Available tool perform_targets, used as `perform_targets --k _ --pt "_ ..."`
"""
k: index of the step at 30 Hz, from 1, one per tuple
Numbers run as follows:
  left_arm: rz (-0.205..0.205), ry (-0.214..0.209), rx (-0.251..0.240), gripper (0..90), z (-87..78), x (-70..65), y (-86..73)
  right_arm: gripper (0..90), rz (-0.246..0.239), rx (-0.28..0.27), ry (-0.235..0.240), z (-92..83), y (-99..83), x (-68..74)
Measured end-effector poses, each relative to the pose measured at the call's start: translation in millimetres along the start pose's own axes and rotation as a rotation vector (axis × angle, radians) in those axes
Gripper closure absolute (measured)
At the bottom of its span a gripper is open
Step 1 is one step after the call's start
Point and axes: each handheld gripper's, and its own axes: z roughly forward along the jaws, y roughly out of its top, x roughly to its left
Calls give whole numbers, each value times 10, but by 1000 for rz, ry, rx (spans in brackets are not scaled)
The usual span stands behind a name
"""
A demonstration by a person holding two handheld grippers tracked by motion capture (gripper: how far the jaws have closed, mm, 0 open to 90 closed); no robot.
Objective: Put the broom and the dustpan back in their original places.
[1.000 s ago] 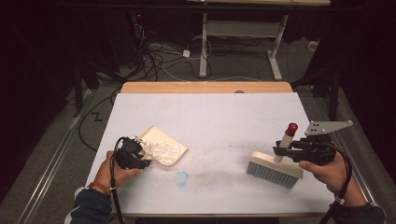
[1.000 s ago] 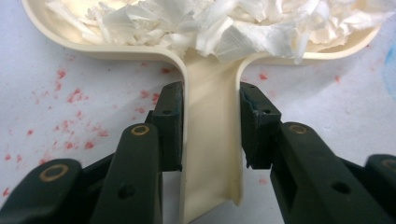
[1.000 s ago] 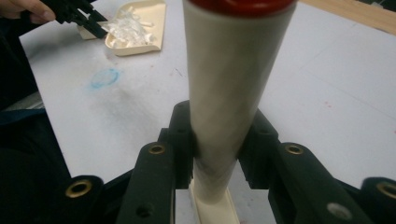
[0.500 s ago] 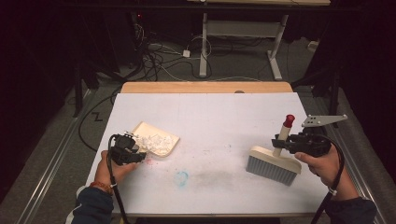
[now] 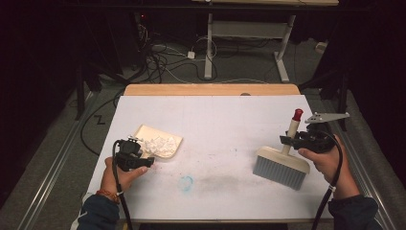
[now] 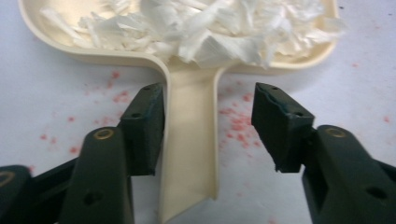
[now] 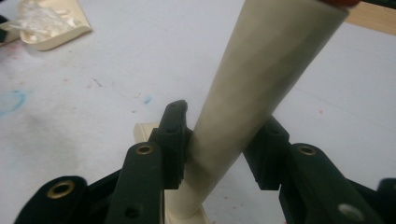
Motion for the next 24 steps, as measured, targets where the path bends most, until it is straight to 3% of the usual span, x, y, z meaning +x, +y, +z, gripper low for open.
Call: perform_targets --k 2,6,10,15,19,21,24 --pt "28 0 13 285 -6 -92 -34 626 8 4 -8 50 19 -21" --pt "80 30 13 254 -19 -205 -93 621 1 11 -40 154 77 -47" --pt "127 43 -66 224 -139 -205 -135 620 1 19 -59 243 124 -66" --pt "227 43 -235 200 -317 -207 -184 620 11 21 -91 347 186 -145" --pt "309 69 -366 200 -417 -244 -206 617 16 35 -110 465 245 -232" --pt "359 89 -397 199 -448 -280 -208 609 16 40 -119 547 259 -275" --pt "396 93 -433 199 -464 -306 -221 593 18 60 -142 677 271 -346"
